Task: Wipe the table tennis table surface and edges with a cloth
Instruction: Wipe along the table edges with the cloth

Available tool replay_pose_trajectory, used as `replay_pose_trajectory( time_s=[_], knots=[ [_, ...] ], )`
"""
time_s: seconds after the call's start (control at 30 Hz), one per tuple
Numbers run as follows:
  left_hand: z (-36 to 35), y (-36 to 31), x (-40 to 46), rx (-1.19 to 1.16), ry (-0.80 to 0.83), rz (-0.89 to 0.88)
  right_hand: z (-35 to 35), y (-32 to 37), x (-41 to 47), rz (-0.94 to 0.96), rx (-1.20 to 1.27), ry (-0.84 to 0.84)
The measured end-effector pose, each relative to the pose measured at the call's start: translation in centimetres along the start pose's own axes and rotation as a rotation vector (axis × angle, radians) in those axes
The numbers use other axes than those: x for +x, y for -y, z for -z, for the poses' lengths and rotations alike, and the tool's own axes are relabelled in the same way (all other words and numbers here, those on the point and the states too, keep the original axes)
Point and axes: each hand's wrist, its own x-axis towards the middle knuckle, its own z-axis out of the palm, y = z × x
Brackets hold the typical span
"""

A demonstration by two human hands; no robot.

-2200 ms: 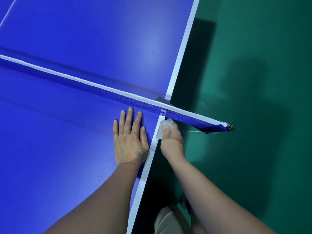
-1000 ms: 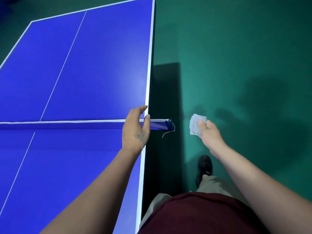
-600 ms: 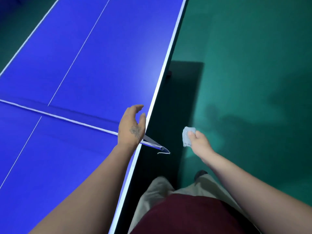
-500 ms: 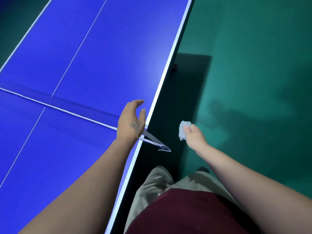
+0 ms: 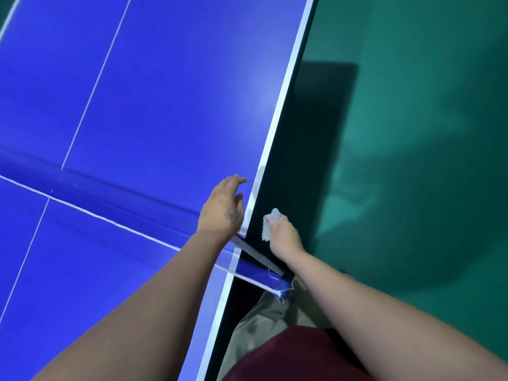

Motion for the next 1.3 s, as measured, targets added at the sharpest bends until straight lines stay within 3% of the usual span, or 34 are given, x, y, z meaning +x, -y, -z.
replay_pose_trajectory(
  time_s=[0.2, 0.43, 0.67, 0.9, 1.1, 1.3],
  knots=[
    [-2.7, 2.8, 5.7, 0.230, 0.246, 0.005, -4.0, 0.9, 3.0, -0.030, -0.020, 0.060],
    [-5.3, 5.7, 8.8, 0.442, 0.326, -0.061, -7.4, 3.0, 4.1, -0.126, 0.072, -0.019],
    [-5.4, 6.5, 9.8, 0.430, 0.336, -0.091, -5.9, 7.6, 6.7, -0.188, 0.033, -0.117],
    [-5.4, 6.7, 9.6, 0.445, 0.322, -0.094, 0.3, 12.3, 15.7, -0.122, 0.060, -0.261],
    [-5.6, 7.3, 9.7, 0.437, 0.291, -0.079, -2.3, 9.6, 12.0, 0.003, 0.009, -0.217],
    [-5.7, 8.0, 10.4, 0.225, 0.208, -0.022, -3.7, 8.4, 11.2, -0.092, -0.023, -0.177]
  ],
)
